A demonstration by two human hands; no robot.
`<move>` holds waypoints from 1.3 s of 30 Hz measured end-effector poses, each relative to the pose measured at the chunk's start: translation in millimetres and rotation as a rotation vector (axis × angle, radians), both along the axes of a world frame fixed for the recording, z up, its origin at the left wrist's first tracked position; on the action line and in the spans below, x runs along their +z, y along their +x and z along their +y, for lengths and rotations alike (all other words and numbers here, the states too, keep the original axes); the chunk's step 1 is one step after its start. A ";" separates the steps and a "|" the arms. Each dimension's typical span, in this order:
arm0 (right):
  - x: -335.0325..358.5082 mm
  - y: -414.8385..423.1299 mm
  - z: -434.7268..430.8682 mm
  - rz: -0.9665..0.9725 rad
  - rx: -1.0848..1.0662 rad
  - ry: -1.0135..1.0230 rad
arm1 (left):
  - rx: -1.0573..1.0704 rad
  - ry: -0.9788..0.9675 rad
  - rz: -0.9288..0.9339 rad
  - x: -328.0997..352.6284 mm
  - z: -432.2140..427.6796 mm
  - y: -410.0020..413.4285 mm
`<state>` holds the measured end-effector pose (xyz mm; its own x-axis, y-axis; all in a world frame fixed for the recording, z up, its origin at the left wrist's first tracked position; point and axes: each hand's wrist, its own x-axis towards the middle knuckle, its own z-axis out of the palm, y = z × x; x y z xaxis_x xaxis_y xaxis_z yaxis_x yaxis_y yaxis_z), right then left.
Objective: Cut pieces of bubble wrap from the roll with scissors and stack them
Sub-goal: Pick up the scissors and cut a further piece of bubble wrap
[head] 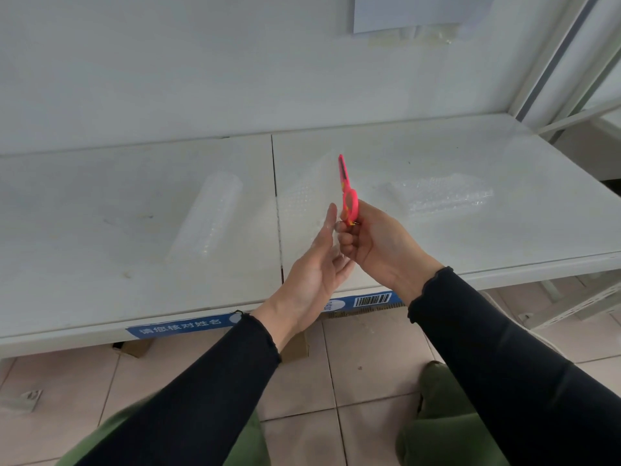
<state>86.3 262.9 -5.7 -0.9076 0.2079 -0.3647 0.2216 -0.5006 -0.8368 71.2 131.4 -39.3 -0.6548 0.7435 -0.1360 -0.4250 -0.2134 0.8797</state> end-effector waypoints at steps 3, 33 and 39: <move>-0.4 1.7 4.1 0.015 0.022 0.015 | -0.060 -0.206 0.030 12.3 -13.1 10.6; -0.8 7.9 31.5 0.076 0.141 0.125 | -0.349 -0.790 0.716 109.2 34.1 -163.3; -2.3 7.0 32.7 0.106 0.120 0.067 | -0.355 -0.756 0.691 108.3 36.3 -162.4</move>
<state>93.3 295.6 -8.0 -0.9600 0.1161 -0.2549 0.1856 -0.4180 -0.8893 -91.2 167.7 69.0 -0.5299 0.7841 -0.3232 0.2822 0.5224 0.8046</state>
